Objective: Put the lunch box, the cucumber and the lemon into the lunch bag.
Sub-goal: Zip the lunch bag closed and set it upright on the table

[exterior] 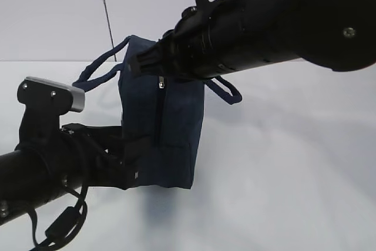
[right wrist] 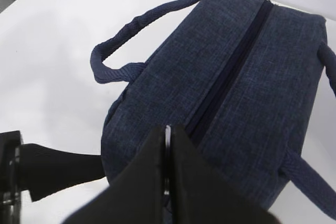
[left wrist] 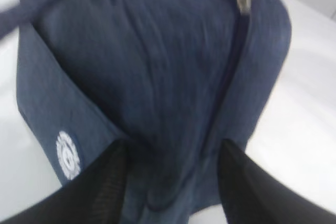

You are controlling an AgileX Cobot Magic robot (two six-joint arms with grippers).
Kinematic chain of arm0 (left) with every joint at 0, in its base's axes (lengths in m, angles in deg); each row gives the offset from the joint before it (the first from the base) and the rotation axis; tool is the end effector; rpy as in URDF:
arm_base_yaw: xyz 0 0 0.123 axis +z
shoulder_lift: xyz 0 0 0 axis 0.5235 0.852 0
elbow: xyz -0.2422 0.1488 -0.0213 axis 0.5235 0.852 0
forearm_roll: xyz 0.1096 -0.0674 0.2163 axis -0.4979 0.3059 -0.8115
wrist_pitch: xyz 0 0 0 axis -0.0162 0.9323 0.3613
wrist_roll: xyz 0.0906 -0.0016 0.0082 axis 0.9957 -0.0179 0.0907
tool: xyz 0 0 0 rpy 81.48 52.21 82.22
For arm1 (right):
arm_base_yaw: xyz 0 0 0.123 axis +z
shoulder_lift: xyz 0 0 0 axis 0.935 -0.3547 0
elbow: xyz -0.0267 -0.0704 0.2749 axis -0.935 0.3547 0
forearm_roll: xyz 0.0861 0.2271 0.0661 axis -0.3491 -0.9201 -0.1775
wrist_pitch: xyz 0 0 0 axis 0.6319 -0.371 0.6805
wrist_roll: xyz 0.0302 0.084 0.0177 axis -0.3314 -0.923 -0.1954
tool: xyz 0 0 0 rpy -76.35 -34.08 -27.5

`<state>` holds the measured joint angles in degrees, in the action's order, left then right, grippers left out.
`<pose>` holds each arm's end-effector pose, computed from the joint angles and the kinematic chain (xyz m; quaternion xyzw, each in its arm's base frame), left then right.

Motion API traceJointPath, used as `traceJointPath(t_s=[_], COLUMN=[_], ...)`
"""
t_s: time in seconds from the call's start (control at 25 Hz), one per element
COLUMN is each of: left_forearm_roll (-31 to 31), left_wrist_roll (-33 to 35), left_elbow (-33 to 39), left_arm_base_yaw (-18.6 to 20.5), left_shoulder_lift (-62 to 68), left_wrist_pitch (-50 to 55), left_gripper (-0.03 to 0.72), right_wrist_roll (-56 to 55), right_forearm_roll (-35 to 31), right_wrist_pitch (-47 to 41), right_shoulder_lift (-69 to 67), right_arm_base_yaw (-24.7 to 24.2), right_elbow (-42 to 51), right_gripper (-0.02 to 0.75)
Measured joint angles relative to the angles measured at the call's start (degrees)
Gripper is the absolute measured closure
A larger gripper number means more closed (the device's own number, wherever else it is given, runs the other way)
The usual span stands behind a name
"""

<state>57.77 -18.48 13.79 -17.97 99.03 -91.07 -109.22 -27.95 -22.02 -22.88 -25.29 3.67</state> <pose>0.1788 -0.1820 0.1682 0.1728 0.8184 -0.2331 0.4961 0.2634 0.2417 0.3026 -0.2131 0.8651 0.1797 0.4170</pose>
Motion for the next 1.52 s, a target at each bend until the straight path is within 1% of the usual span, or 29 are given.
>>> traceJointPath(t_s=[0.16, 0.32, 0.4, 0.52, 0.72, 0.84, 0.92, 0.96, 1.12, 1.16, 1.2, 1.28, 1.52], left_forearm_roll=[0.0, 0.0, 0.14, 0.56, 0.69, 0.78, 0.78, 0.78, 0.69, 0.69, 0.6, 0.47, -0.12], left_wrist_roll=[0.48, 1.12, 2.26, 3.71, 4.05, 4.05, 4.05, 4.05, 4.05, 4.05, 4.05, 4.05, 4.05], left_elbow=[0.0, 0.0, 0.0, 0.0, 0.0, 0.0, 0.0, 0.0, 0.0, 0.0, 0.0, 0.0, 0.0], left_arm_base_yaw=[0.0, 0.0, 0.0, 0.0, 0.0, 0.0, 0.0, 0.0, 0.0, 0.0, 0.0, 0.0, 0.0], left_shoulder_lift=[-3.41, -3.97, -3.97, -3.08, 2.52, 4.85, 5.45, 5.59, 5.69, 5.69, 5.69, 5.69, 5.69], left_wrist_pitch=[3.74, 8.32, 8.81, 5.89, -1.25, -2.89, -3.41, -3.61, -4.72, -4.83, -4.83, -4.83, -4.08], left_gripper=[0.267, 0.263, 0.263, 0.263, 0.26, 0.263, 0.295, 0.337, 0.575, 0.624, 0.648, 0.668, 0.674], right_wrist_roll=[0.0, 0.0, 0.0, 0.0, 0.0, 0.0, 0.0, 0.0, 0.0, 0.0, 0.0, 0.0, 0.0], right_forearm_roll=[0.03, 0.03, 0.03, 0.03, 0.03, 0.03, 0.03, 0.03, 0.03, 0.03, 0.03, 0.03, 0.03], right_wrist_pitch=[0.0, 0.0, 0.0, 0.0, 0.0, 0.0, 0.0, 0.0, 0.03, 0.13, 0.13, 0.13, 0.45], right_shoulder_lift=[0.0, 0.0, 0.0, 0.0, 0.0, 0.0, 0.0, 0.0, 0.0, 0.0, 0.0, 0.0, -0.33], right_arm_base_yaw=[0.0, 0.0, 0.0, 0.0, 0.0, 0.0, 0.0, 0.0, 0.0, 0.0, 0.0, 0.0, 0.0], right_elbow=[0.0, 0.0, 0.0, 0.0, 0.0, 0.0, 0.0, 0.0, -0.1, -0.1, -0.1, -0.1, -0.1], right_gripper=[0.751, 0.751, 0.751, 0.751, 0.751, 0.751, 0.751, 0.751, 0.751, 0.751, 0.751, 0.751, 0.751])
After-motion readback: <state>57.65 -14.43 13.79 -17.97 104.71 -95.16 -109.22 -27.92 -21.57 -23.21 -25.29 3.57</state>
